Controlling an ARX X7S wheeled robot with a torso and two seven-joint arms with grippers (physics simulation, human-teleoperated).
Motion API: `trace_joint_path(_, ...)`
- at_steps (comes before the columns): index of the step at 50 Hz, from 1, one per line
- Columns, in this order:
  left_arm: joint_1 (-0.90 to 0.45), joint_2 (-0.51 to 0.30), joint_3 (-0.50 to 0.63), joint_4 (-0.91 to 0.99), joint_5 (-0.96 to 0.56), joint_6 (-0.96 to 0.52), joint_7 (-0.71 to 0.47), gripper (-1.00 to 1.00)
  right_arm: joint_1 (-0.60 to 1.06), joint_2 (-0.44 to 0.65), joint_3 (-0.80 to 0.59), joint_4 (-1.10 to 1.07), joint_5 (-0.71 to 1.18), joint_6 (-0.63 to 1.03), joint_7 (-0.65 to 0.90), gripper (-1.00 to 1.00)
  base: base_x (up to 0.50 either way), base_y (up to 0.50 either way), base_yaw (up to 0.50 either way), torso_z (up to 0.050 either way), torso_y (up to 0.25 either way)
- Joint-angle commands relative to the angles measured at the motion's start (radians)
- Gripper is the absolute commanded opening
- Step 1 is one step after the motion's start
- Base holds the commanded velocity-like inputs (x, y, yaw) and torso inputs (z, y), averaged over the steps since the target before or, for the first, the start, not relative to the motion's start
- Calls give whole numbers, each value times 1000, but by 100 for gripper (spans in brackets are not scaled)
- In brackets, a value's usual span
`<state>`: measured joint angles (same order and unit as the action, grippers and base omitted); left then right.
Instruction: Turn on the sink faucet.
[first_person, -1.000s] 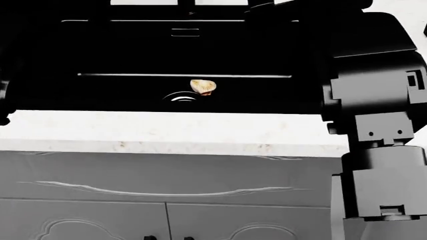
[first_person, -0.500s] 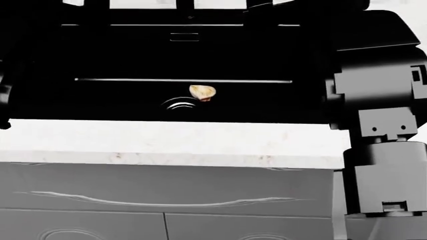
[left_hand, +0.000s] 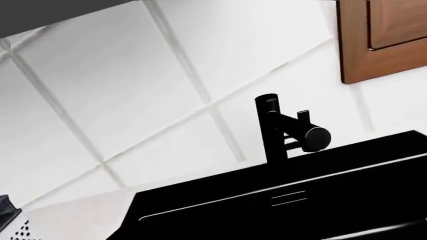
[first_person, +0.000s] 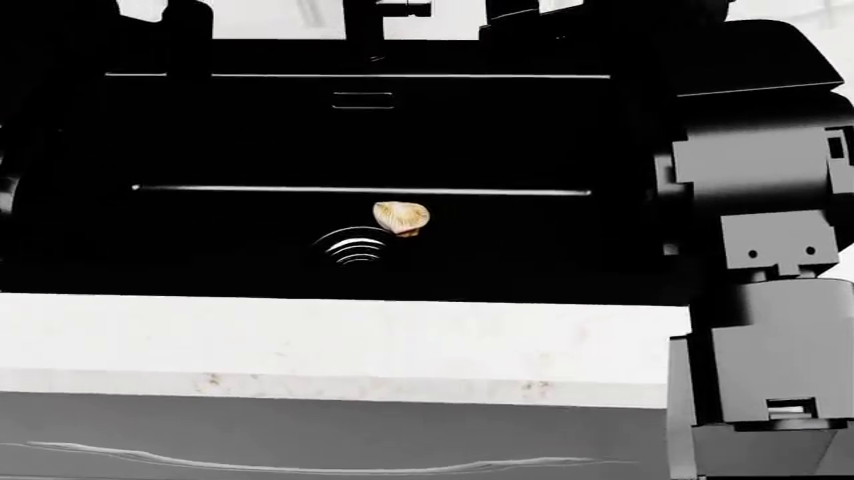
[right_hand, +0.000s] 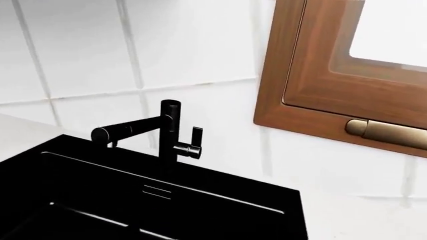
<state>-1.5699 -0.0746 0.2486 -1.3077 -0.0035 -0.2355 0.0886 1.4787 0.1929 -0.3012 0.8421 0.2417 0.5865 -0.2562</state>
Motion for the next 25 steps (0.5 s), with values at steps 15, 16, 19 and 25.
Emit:
trace_joint_path(15, 47, -8, 2, -1, 3, 24, -10, 100, 126, -90, 18, 464, -38, -295, -61, 100, 280, 0, 0, 0, 0)
trace_joint_path(16, 51, -12, -1, -1, -1, 23, -8, 100, 119, -91, 34, 466, -49, -296, -63, 100, 277, 0, 0, 0, 0)
trace_joint_path(19, 54, -18, -9, -1, -4, 23, -17, 100, 118, -97, 68, 466, -83, -308, -73, 100, 280, 0, 0, 0, 0)
trace_joint_path(25, 55, -15, -4, -1, 2, 23, -15, 100, 119, -95, 118, 466, -136, -304, -72, 100, 280, 0, 0, 0, 0)
